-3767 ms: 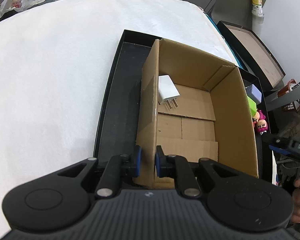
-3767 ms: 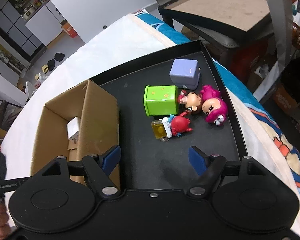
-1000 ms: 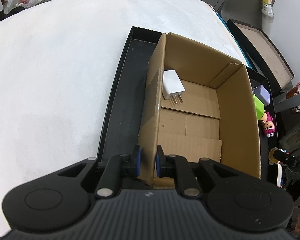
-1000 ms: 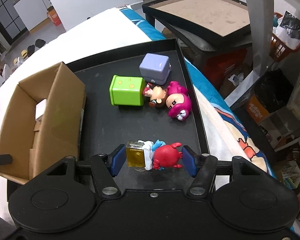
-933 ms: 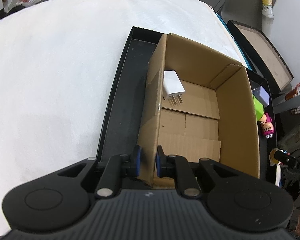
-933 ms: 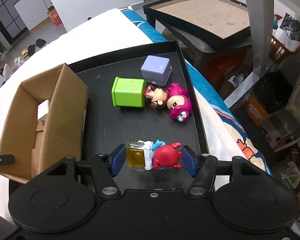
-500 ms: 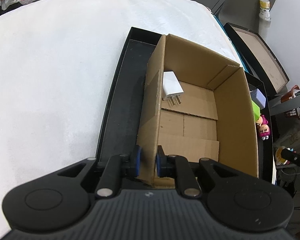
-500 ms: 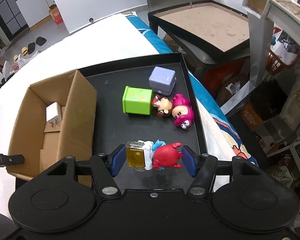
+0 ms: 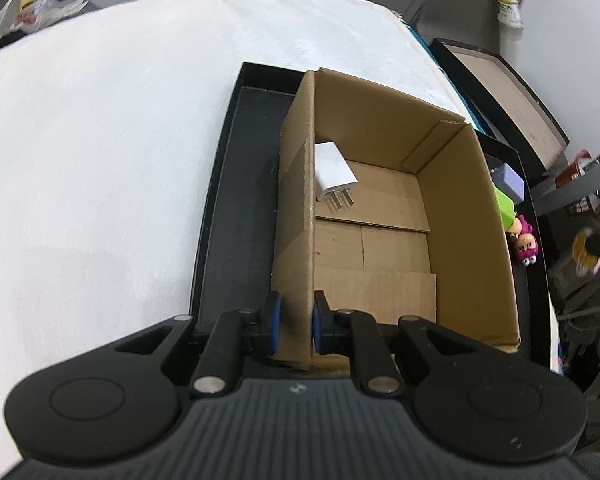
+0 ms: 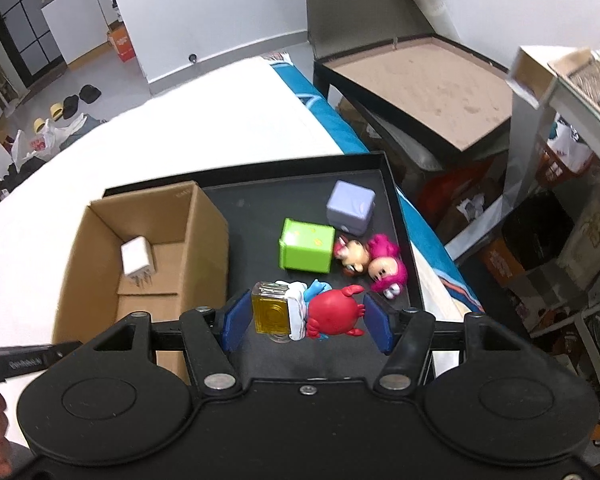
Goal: Organize rigid objects
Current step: 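Lift the bottle and crab with the right gripper over the box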
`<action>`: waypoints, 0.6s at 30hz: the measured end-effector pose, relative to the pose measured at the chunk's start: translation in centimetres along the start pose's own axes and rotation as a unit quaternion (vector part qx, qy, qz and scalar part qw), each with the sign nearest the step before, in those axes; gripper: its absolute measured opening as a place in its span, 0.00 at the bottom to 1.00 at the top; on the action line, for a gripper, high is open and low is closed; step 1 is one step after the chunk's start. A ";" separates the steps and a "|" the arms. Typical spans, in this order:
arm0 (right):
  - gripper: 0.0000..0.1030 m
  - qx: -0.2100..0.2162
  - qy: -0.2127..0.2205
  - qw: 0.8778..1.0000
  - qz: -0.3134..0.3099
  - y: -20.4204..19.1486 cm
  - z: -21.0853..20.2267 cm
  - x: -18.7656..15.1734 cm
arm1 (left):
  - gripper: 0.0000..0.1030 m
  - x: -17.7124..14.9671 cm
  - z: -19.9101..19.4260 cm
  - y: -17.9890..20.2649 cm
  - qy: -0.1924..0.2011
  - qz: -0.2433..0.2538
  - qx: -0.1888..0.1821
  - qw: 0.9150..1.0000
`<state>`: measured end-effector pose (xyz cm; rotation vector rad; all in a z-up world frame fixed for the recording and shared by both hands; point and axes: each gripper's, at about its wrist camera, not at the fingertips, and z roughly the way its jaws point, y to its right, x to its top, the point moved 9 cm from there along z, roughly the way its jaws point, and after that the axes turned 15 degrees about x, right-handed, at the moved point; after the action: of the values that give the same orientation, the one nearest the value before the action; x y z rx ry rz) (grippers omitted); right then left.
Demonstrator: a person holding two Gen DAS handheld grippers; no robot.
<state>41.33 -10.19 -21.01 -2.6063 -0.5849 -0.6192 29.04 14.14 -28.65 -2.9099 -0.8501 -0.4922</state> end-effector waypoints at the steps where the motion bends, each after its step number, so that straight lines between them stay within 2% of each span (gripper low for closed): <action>1: 0.58 0.001 0.001 1.000 -0.002 -0.4 0.0 0.3 | 0.14 -0.1 0.0 0.0 0.002 0.001 -0.001 1.000; 18: 0.58 -0.005 0.006 0.999 -0.039 -6.0 0.8 2.7 | 0.15 -0.4 0.1 -0.7 -0.002 -0.016 -0.028 0.999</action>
<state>40.98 -3.97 -18.68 -2.5986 -0.6842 -0.6633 28.43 14.54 -28.86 -2.9536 -0.8991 -0.5201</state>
